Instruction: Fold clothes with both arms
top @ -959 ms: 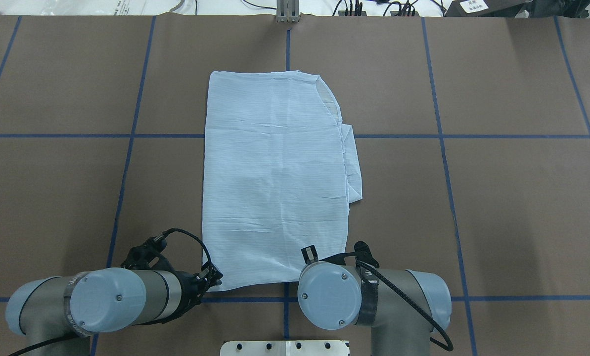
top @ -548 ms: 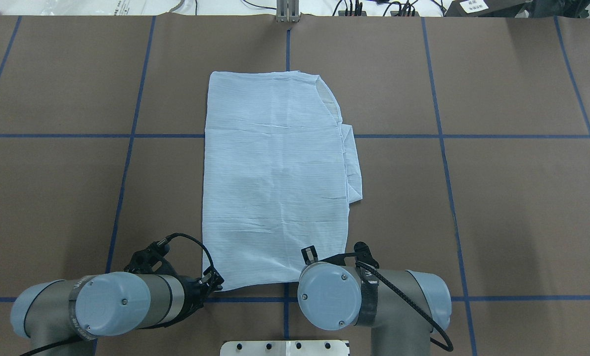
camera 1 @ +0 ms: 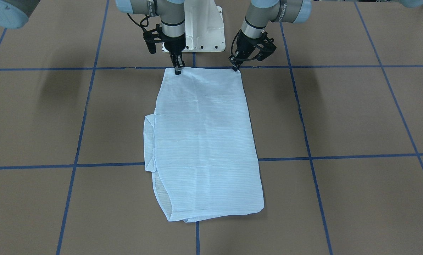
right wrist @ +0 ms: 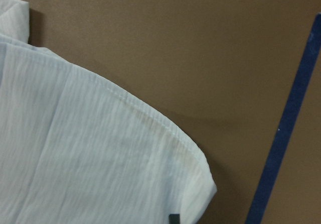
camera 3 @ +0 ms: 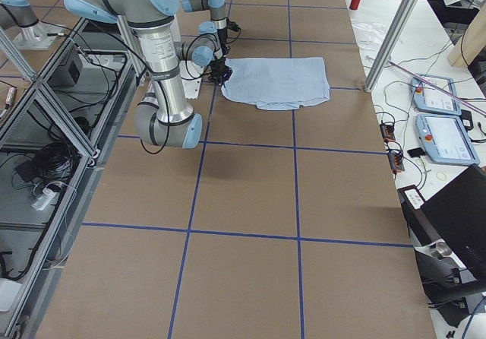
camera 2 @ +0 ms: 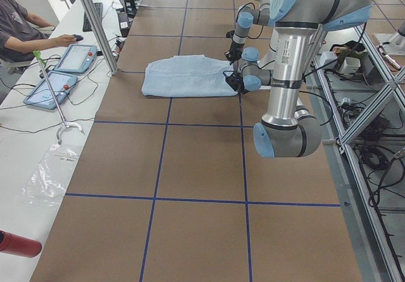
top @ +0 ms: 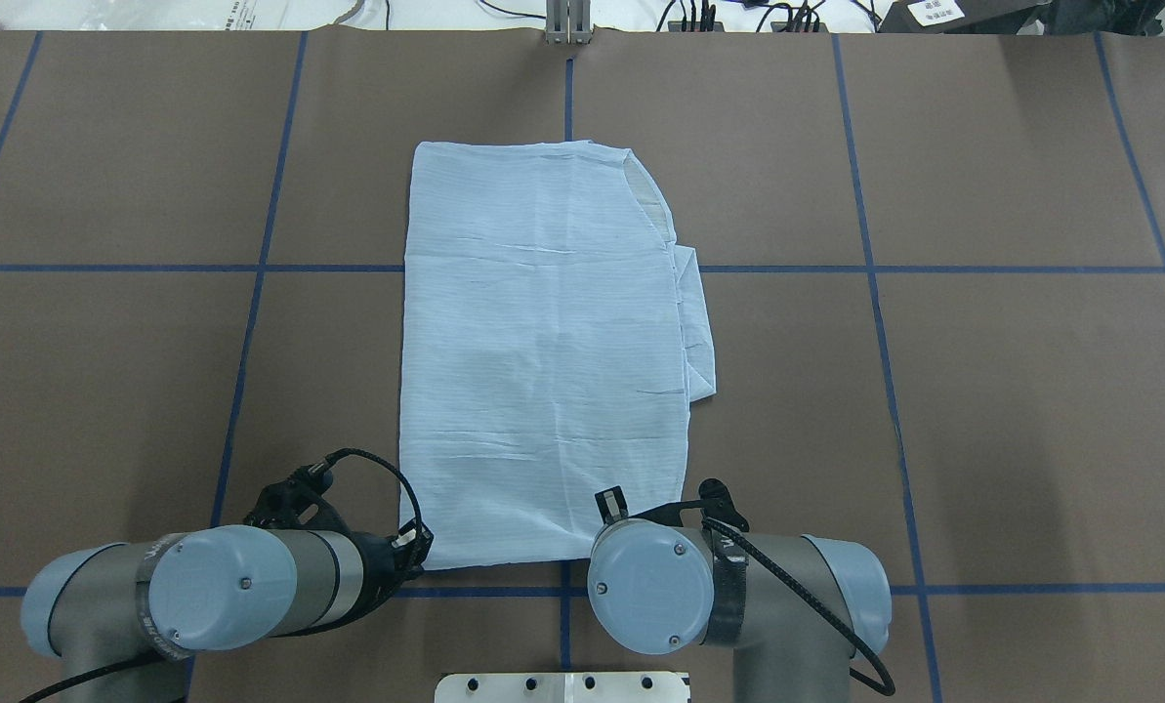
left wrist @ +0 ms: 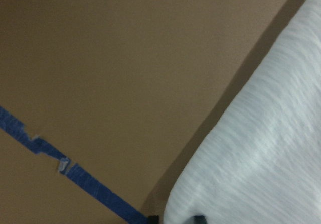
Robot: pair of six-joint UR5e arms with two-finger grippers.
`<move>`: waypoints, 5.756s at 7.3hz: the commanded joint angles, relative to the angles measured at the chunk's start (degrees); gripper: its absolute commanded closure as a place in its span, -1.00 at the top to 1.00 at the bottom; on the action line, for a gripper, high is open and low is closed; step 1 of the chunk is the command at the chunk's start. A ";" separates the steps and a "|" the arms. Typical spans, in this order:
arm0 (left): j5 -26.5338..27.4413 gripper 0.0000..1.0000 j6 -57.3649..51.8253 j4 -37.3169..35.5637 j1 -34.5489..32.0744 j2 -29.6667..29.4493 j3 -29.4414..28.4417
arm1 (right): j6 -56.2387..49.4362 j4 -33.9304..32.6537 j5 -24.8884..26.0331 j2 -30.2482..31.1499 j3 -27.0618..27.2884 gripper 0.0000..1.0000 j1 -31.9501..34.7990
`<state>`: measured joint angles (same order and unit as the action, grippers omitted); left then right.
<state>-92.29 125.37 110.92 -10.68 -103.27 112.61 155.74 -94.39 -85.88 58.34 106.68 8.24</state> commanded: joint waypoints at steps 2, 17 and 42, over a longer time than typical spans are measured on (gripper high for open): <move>0.01 -1.00 -0.56 0.00 -1.89 -0.01 1.82 | 0.00 0.00 0.01 0.02 0.02 -1.00 -0.07; -3.32 -1.00 -15.48 -6.60 -22.69 -18.26 -4.63 | -21.42 -5.58 -11.46 -11.83 -5.20 -1.00 24.06; -42.17 0.27 -122.31 16.38 -73.13 8.68 -25.60 | -142.70 7.66 -43.76 27.59 -10.99 1.00 74.63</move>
<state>-132.38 10.68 130.12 -79.39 -97.13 86.70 18.35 -84.30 -129.74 81.66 92.64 81.19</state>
